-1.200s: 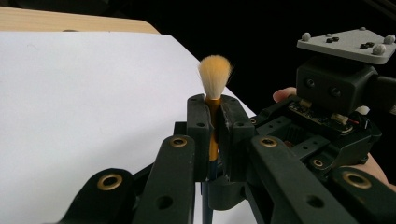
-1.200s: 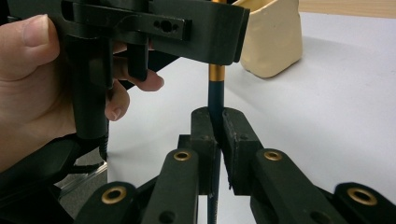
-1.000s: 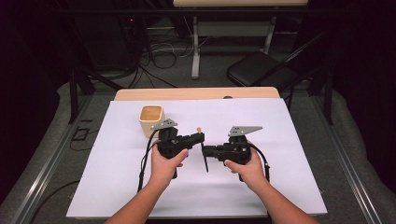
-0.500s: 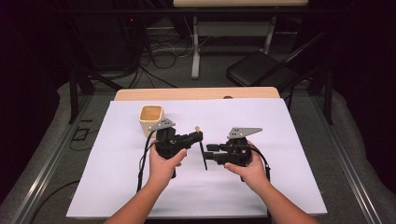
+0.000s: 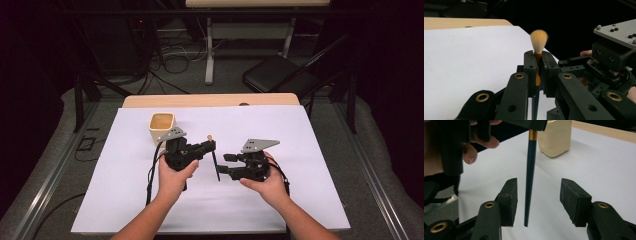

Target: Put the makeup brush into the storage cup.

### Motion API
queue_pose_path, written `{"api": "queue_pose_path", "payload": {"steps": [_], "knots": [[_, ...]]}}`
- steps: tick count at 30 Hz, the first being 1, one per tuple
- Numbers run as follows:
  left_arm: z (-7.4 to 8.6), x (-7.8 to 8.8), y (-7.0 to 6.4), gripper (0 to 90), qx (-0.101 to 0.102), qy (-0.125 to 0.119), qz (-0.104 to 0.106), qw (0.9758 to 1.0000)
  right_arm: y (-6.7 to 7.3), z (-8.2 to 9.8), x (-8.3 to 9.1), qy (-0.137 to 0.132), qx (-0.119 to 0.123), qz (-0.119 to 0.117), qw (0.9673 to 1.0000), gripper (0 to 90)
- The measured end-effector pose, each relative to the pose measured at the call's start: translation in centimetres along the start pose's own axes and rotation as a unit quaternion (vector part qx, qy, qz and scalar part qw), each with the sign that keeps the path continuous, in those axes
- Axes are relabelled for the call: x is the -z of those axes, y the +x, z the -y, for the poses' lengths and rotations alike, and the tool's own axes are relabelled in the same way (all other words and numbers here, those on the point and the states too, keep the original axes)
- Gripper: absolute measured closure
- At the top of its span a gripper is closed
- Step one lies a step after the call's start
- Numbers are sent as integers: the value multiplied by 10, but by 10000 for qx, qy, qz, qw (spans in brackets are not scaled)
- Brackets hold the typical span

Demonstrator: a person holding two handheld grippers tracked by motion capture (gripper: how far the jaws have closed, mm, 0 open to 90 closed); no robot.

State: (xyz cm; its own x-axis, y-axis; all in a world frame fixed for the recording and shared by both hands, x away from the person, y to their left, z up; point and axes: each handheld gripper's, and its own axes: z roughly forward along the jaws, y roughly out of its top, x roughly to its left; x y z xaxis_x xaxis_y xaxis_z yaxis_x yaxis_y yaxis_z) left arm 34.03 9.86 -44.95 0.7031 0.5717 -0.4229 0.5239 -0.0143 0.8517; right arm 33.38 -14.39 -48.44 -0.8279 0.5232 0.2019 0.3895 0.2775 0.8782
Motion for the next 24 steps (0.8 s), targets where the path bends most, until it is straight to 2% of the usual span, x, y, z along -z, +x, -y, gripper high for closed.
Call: {"api": "queue_pose_path", "payload": {"steps": [9,14,18,24], "knots": [[-2,8,1,838,-181,-65,-208,9996,6,2,5,30,233,269,9994,454],[-3,12,0,838,-248,-141,-290,9992,6,7,6,106,242,327,9991,453],[-4,15,0,838,-351,-151,-386,9985,3,9,9,47,172,366,9992,453],[-5,18,-1,838,-447,-155,-479,9977,3,12,16,-18,251,510,9984,450]]}}
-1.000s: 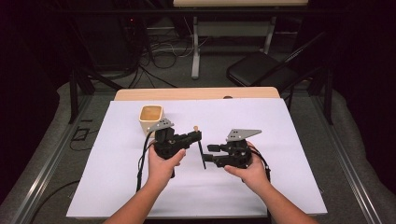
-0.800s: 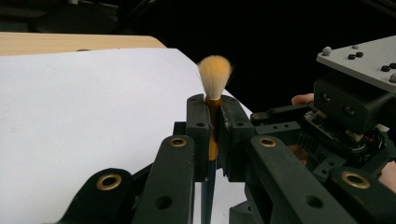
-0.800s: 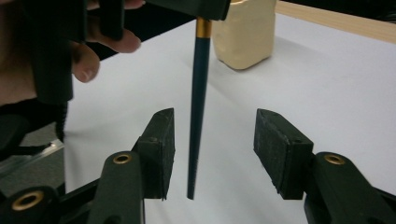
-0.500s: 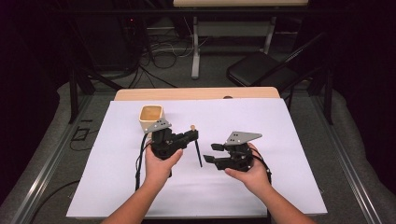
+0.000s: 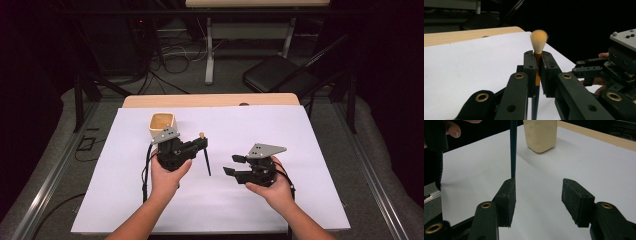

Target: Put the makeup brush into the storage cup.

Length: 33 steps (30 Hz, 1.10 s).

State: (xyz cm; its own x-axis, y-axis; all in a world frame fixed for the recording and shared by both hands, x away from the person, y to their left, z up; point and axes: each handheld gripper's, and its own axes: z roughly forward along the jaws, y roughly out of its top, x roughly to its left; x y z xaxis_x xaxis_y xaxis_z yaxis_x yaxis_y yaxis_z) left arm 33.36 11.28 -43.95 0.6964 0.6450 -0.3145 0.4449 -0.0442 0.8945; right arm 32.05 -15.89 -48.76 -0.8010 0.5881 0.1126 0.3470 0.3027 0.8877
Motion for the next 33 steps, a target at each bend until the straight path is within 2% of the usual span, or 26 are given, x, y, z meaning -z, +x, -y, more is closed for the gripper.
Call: {"api": "queue_pose_path", "payload": {"steps": [22,28,33], "knots": [[-5,15,2,838,-234,-113,-373,9990,0,23,15,-119,-63,129,9998,448],[-8,19,3,838,-257,-150,-468,9985,-2,28,15,-150,-42,148,9998,448],[-10,22,3,838,-301,-145,-565,9978,-1,31,16,-161,93,211,9996,447]]}}
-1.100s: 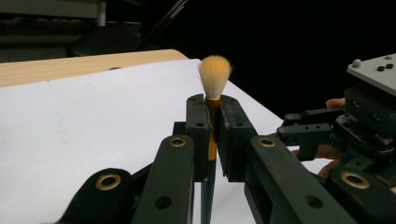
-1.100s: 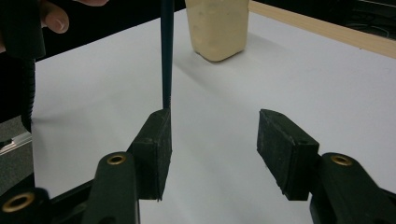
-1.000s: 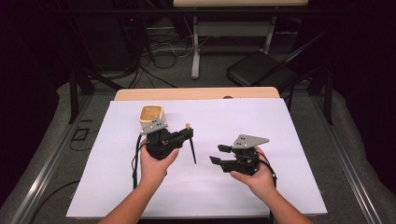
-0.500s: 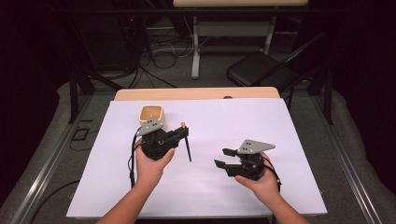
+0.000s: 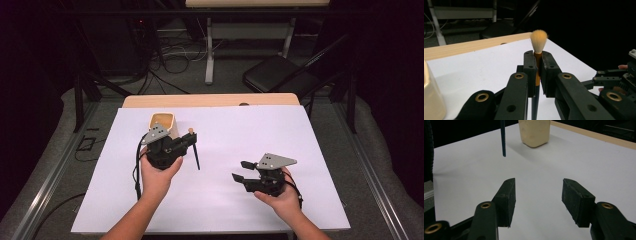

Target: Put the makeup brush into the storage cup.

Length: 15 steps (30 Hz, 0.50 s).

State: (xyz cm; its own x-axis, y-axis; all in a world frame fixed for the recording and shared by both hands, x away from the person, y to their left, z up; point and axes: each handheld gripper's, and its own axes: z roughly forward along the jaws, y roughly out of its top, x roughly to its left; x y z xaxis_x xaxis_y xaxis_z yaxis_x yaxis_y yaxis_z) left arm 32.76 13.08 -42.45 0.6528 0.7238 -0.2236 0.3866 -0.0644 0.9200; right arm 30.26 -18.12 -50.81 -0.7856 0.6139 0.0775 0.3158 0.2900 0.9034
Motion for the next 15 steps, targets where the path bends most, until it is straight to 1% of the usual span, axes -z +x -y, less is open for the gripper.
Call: {"api": "queue_pose_path", "payload": {"steps": [3,6,12,15], "knots": [[-1,2,0,838,-6,-36,-48,10000,1,2,0,-27,47,2,10000,446],[-1,3,0,838,6,-54,-67,10000,2,4,3,-9,179,34,9998,444],[-2,5,1,838,9,-72,-91,9999,2,6,6,-73,141,23,9999,443],[-3,7,0,838,10,-104,-94,9999,2,8,6,-62,133,35,9999,443]]}}
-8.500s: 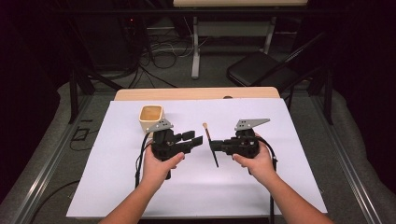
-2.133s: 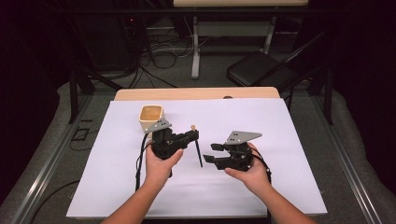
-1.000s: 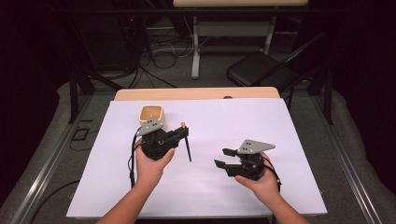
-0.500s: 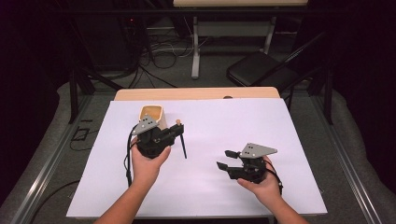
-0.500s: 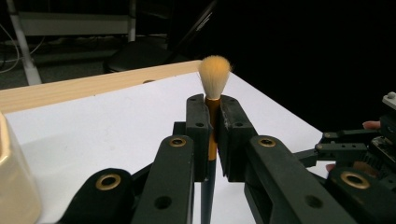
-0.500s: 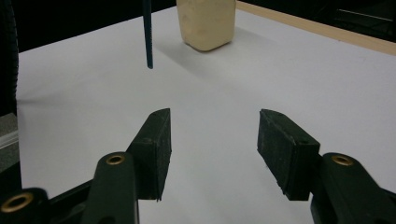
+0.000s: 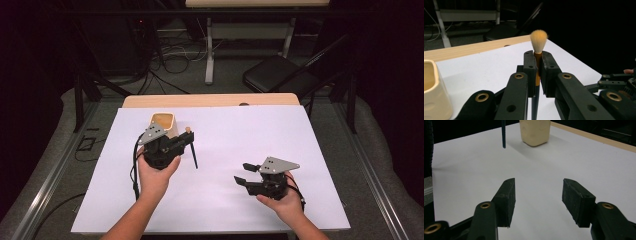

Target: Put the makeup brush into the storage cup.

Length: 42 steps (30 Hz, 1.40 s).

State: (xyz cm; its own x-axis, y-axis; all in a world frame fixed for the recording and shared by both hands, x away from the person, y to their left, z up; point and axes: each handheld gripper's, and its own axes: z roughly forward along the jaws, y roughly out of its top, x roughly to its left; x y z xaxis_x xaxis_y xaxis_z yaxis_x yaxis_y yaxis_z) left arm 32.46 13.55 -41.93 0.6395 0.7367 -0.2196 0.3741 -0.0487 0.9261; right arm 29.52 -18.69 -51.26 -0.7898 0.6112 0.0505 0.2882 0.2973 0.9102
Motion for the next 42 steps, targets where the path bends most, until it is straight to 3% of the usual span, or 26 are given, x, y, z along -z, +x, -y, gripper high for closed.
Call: {"api": "queue_pose_path", "payload": {"steps": [13,30,42], "knots": [[-6,7,3,838,-38,-95,-105,9999,-1,5,2,-81,-69,134,9999,443],[-20,11,7,838,-201,-251,-374,9988,-3,8,1,-81,-110,151,9998,443],[-26,14,13,838,-188,-345,-550,9977,-3,8,1,-52,-137,161,9998,443]]}}
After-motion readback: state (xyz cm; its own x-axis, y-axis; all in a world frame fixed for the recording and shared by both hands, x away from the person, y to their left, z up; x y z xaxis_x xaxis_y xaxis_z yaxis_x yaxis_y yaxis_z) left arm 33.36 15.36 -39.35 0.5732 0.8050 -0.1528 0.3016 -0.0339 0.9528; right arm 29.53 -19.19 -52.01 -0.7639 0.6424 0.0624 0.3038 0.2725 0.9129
